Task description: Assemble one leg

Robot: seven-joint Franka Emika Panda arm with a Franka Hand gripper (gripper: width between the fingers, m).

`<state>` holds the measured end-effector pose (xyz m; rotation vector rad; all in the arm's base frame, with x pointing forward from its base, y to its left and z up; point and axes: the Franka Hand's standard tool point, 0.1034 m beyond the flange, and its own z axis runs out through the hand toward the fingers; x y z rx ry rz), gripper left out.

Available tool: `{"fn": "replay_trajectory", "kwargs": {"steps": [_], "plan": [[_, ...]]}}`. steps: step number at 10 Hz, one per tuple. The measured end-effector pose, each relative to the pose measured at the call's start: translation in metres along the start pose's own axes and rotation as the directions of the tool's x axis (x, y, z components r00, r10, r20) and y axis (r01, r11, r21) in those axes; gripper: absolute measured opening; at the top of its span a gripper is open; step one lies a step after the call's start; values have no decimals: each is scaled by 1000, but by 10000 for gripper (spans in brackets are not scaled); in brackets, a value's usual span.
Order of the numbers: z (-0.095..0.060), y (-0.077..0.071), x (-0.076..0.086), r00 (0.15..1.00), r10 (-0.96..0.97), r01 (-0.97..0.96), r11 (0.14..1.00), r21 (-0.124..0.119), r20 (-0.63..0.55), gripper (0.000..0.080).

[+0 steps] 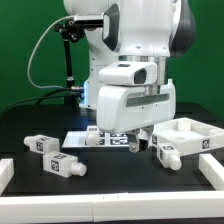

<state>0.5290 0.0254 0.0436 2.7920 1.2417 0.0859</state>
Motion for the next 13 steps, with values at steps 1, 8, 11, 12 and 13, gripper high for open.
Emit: {"fn": "replay_trajectory", "kwargs": {"steps": [1, 8, 11, 12, 13], "plan": [[-1, -16, 8, 982, 185, -186, 982, 20, 19, 218], [-2, -73, 42, 877, 474, -479, 876, 65, 79, 646], [26, -65, 18, 832, 543, -553, 829, 81, 115, 649], [28, -61, 16, 817, 564, -574, 815, 81, 119, 649], [28, -62, 17, 819, 562, -572, 816, 81, 118, 649]]}}
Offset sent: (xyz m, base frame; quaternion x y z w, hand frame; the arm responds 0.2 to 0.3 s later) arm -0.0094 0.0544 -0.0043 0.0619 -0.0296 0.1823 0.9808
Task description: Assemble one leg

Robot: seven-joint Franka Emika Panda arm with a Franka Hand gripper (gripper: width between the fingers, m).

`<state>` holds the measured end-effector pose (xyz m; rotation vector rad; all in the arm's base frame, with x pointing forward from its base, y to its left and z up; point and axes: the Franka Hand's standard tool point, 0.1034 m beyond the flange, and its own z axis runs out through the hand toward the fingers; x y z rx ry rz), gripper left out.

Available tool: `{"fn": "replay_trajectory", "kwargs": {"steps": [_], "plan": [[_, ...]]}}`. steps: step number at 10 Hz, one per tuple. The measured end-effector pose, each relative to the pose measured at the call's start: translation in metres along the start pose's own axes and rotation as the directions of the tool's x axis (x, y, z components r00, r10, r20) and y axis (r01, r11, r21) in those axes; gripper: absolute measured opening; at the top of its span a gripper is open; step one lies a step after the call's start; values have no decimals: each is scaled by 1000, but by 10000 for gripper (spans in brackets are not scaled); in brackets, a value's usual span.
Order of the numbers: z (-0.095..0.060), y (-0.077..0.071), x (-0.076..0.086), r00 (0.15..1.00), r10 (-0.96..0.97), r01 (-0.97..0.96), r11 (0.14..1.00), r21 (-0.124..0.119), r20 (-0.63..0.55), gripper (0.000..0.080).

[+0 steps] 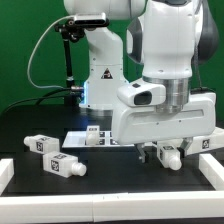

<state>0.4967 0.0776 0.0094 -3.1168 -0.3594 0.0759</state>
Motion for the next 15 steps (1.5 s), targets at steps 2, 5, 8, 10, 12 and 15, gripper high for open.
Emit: {"fn": "replay_trajectory", "kwargs": {"steps": [2, 5, 8, 10, 12, 15], "plan": [[0, 0, 0, 1000, 0, 0, 1000, 0, 0, 509], [-1, 16, 0, 996, -90, 90, 996, -5, -2, 285], [-7, 61, -16, 994, -110, 110, 994, -9, 11, 285], [-2, 59, -46, 997, -66, 66, 998, 0, 44, 285], [-6, 52, -54, 998, -46, 46, 999, 1, 48, 285], [-6, 52, -55, 998, -30, 30, 1000, 3, 53, 287]]}}
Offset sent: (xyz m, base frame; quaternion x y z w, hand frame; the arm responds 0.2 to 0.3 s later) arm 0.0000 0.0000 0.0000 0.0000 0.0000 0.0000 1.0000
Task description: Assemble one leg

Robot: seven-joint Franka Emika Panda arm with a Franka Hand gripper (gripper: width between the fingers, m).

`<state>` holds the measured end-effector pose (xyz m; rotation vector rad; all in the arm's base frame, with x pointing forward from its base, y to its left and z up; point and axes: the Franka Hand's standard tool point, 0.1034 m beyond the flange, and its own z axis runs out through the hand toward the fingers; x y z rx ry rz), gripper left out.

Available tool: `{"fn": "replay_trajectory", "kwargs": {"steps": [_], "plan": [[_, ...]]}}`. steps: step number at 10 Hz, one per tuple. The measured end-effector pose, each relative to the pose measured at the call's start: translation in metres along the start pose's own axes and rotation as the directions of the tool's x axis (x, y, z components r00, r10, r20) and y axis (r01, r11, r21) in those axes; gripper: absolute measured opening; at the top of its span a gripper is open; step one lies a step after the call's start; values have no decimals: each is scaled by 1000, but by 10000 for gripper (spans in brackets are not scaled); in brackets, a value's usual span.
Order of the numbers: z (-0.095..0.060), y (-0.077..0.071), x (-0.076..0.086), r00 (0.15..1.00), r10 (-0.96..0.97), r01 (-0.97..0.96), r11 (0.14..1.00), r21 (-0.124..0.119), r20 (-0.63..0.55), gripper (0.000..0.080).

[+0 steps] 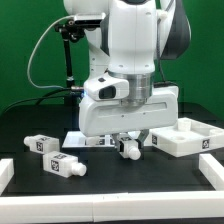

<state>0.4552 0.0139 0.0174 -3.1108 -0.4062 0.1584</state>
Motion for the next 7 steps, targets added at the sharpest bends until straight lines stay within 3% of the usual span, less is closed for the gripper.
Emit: {"fn": "replay_trajectory", "kwargs": {"steps": [1, 3, 4, 7], "plan": [[-4, 4, -7, 997, 77, -77, 997, 10, 10, 287], [8, 6, -40, 991, 123, -123, 992, 12, 45, 287], [13, 6, -48, 991, 129, -130, 992, 9, 42, 287], [14, 5, -51, 987, 157, -157, 987, 10, 47, 287]]}}
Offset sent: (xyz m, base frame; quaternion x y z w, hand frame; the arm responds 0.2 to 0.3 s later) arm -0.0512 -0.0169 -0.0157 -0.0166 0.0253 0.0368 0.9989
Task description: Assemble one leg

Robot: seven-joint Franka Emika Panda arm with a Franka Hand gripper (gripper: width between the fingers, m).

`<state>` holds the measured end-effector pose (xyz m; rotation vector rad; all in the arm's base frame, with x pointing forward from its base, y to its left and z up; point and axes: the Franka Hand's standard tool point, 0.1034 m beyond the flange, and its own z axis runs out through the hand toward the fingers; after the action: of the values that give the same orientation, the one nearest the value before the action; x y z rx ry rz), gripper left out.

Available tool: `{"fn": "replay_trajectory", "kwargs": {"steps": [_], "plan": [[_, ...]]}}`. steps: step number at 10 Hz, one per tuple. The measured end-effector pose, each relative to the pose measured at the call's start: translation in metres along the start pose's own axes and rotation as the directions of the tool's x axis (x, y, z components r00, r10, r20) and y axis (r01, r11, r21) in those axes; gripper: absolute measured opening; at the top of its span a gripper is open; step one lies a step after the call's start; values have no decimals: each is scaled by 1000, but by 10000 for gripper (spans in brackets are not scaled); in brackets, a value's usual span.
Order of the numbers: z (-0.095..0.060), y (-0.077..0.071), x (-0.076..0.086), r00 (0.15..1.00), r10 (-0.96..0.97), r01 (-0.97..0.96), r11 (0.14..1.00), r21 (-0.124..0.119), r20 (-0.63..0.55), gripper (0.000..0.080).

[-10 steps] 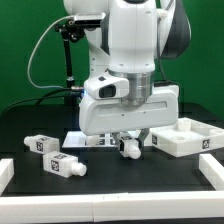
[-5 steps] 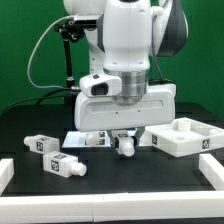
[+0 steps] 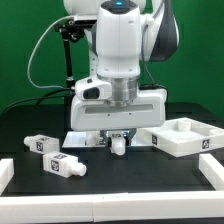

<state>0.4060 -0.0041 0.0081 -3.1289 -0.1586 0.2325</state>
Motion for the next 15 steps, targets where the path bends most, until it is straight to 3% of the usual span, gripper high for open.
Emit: {"fn": "replay_trajectory", "kwargs": {"steps": [2, 3, 4, 6, 7, 9, 12, 14, 15], "plan": [[-2, -2, 1, 1000, -18, 18, 1000, -5, -4, 287], [-12, -12, 3, 998, -61, 61, 998, -14, -23, 486], [-20, -20, 1, 997, -76, 75, 997, -14, -30, 595], [-50, -56, -1, 985, -156, 154, 988, -28, -68, 640], [-53, -72, -2, 976, -192, 190, 981, -36, -100, 647], [-25, -95, -15, 963, -248, 244, 969, -48, -107, 647], [0, -87, -13, 961, -256, 251, 966, -58, -100, 649], [2, -87, -9, 961, -256, 250, 966, -60, -105, 649], [2, -86, -9, 961, -255, 250, 966, -59, -103, 526]]}}
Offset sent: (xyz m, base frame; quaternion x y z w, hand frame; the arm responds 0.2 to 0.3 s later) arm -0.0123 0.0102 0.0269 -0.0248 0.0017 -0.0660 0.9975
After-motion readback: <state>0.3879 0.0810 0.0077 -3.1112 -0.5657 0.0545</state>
